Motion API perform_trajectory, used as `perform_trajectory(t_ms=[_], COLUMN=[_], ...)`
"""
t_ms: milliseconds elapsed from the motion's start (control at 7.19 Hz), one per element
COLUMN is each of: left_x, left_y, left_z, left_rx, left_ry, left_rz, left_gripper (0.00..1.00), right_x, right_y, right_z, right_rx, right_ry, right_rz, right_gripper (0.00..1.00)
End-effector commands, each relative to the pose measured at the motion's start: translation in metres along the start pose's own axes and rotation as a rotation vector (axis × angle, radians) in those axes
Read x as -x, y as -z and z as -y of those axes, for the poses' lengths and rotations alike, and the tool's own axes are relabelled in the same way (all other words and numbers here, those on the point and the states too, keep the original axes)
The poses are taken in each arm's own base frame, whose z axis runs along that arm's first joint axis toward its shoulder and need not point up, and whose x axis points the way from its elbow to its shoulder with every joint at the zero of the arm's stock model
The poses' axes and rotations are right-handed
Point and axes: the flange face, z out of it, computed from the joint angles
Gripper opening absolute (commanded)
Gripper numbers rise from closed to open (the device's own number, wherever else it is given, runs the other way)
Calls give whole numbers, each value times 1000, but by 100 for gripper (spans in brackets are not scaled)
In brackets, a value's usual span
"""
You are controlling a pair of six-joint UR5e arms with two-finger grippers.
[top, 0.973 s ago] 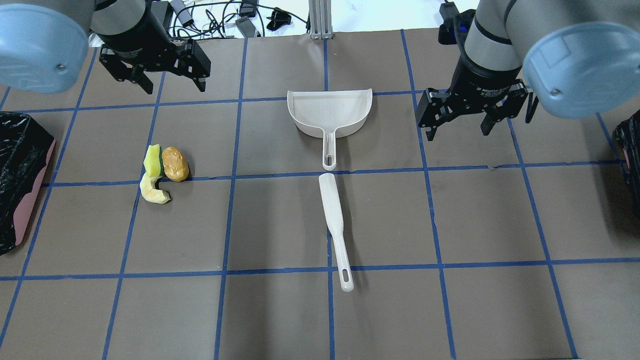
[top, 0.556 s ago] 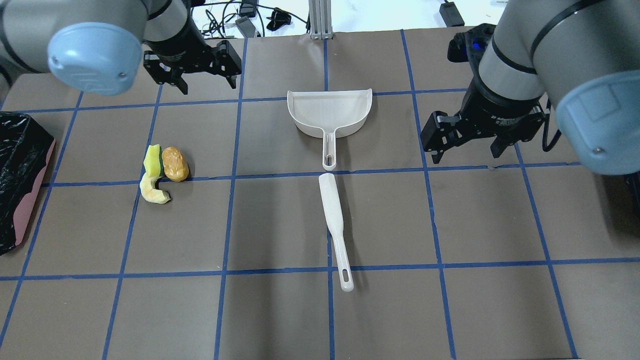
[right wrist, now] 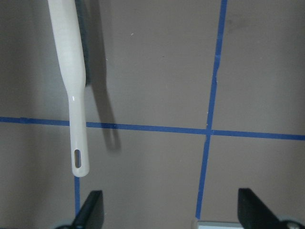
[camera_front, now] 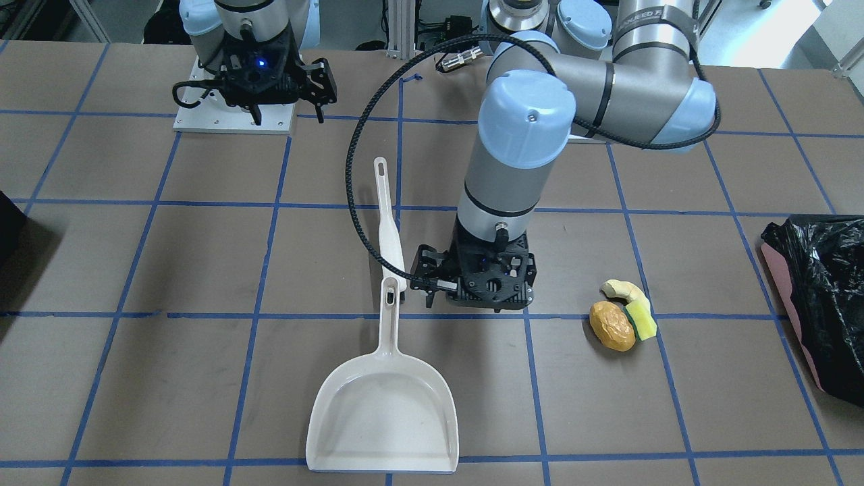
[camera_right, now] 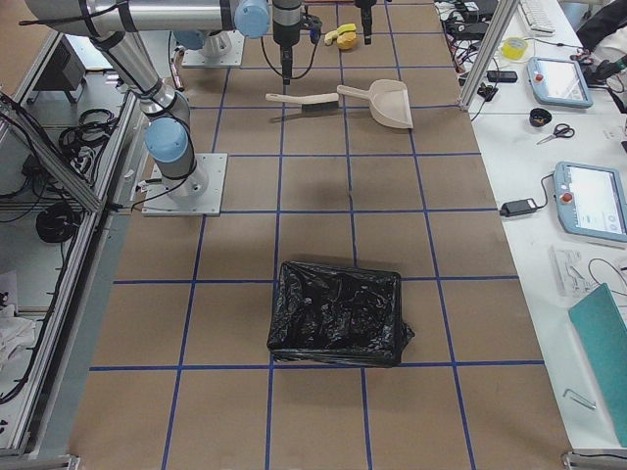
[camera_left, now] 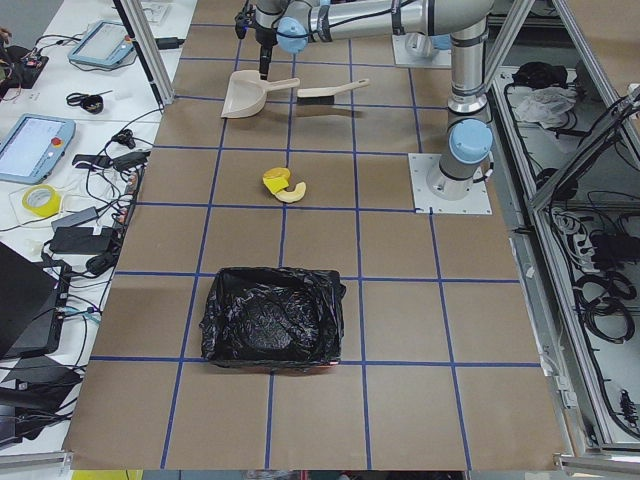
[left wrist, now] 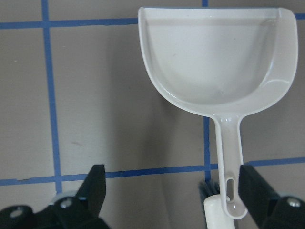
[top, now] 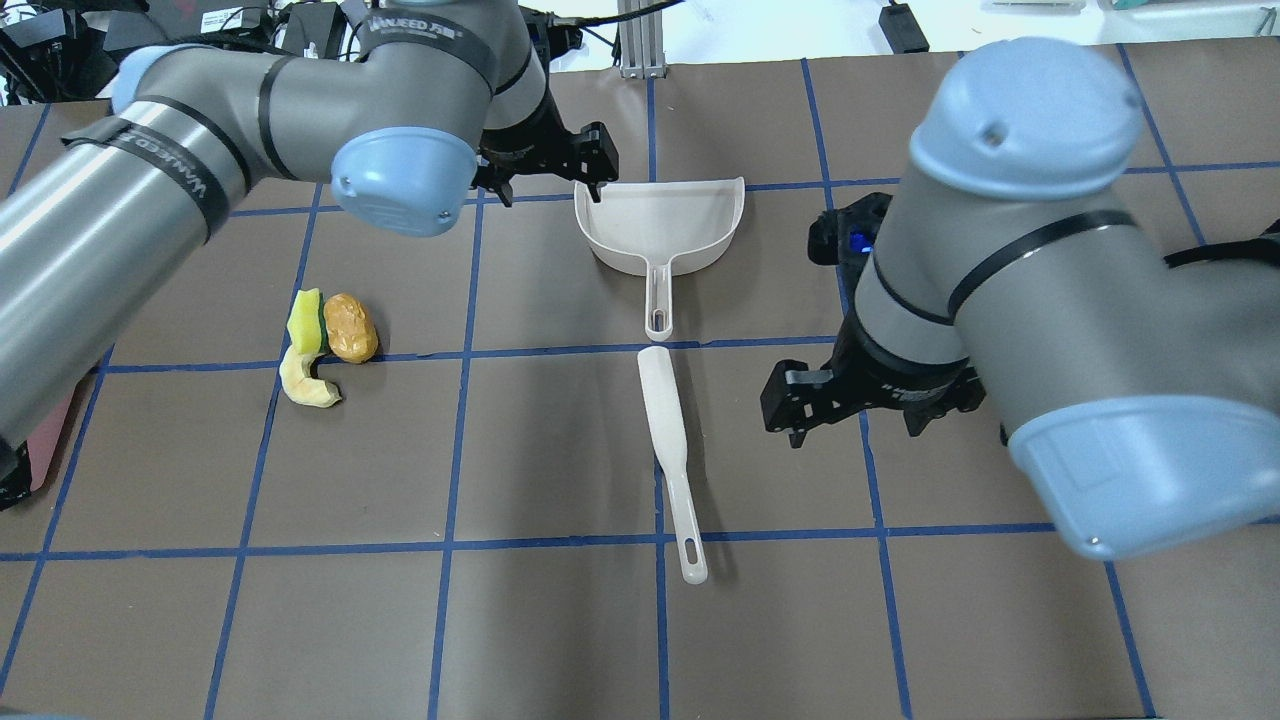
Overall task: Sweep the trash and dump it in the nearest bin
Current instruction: 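Grasp the dustpan handle with the left gripper while the right grasps the brush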
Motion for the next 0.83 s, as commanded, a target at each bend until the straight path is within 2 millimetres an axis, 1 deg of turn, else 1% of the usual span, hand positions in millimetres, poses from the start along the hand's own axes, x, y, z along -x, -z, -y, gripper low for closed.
perform_trajectory(t_ms=[0,139,278,417,556,695], left_x=[-43,-53,-61,-66,-72,-77], left_y=[-41,-56,-68,-80,-93,-108], left_z=[-13,-17,-21,-23,-26,-30], left_rx=[61,83,100,119,140,165], left_ry=[-60,-75,-87,-95,-101,-109], left_rz=[-19,-18,-16,-19,-28,-23], left_gripper=[100,100,100,100,100,100], right_x=[72,90,97,99,103,102], right_y=[-52,-75,-90,-104,-120,-134], right_z=[9,19,23,29,39,45], right_rx=[-7,-10,9,36,33,47], right_ry=[12,45,72,102,104,114], right_rz=[-17,-26,-36,-47,-46,-76], right_gripper=[100,100,100,99,99,96])
